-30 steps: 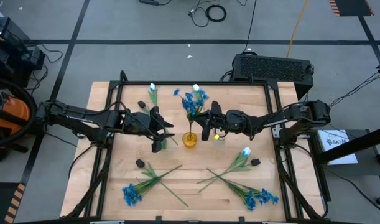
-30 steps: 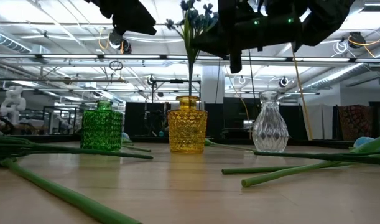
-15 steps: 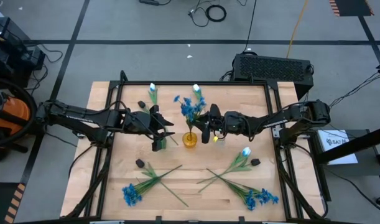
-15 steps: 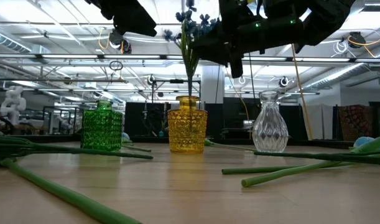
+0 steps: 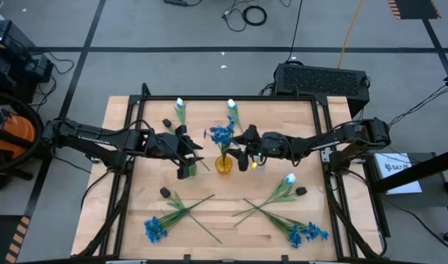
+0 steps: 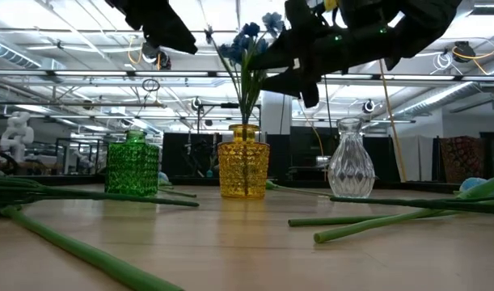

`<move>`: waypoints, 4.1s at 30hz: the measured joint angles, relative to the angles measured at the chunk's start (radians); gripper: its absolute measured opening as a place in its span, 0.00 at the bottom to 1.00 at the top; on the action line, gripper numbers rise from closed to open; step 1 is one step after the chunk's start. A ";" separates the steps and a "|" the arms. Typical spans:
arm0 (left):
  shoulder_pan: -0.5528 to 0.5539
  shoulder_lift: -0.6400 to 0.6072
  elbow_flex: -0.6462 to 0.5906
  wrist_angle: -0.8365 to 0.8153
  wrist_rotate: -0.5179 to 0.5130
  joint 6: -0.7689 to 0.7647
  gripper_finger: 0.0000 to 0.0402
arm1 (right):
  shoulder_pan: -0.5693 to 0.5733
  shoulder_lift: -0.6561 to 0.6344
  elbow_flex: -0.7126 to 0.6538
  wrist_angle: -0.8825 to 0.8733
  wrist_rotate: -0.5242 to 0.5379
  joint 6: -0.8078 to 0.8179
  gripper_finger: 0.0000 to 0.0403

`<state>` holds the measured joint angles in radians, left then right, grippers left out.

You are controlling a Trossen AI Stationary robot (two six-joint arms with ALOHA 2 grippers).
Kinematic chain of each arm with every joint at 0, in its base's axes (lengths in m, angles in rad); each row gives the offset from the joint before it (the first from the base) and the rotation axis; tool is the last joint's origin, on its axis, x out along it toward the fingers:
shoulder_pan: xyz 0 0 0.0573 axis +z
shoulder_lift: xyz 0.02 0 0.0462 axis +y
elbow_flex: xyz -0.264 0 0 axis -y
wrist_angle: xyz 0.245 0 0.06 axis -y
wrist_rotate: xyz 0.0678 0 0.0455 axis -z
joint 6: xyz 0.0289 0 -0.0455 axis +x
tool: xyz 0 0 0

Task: Sort flowers into vase by color
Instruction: Put the top right blue flowers into the yellow vase, then put the left blue flowers into the yellow vase

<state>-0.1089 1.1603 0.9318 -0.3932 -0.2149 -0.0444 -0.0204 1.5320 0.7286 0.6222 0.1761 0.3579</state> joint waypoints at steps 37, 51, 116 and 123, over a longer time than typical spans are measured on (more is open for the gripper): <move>-0.461 -0.154 0.000 -0.420 -0.088 -0.635 0.44 | 0.003 -0.476 0.000 -0.634 -0.047 -0.057 0.66; -0.706 0.141 0.000 -0.280 -0.158 -0.887 0.44 | 0.097 -0.599 0.000 -0.797 -0.043 0.006 0.66; -0.551 0.159 0.121 -0.445 0.005 -0.814 0.05 | 0.397 -0.303 0.290 -0.513 0.122 -0.164 0.66; -0.476 0.086 0.153 -0.478 0.058 -0.660 0.05 | 0.409 0.007 0.627 -0.864 0.136 -0.181 0.66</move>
<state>-0.5851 1.2462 1.0847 -0.8713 -0.1565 -0.7044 0.3882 1.5386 1.3559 -0.2423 0.3124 0.1768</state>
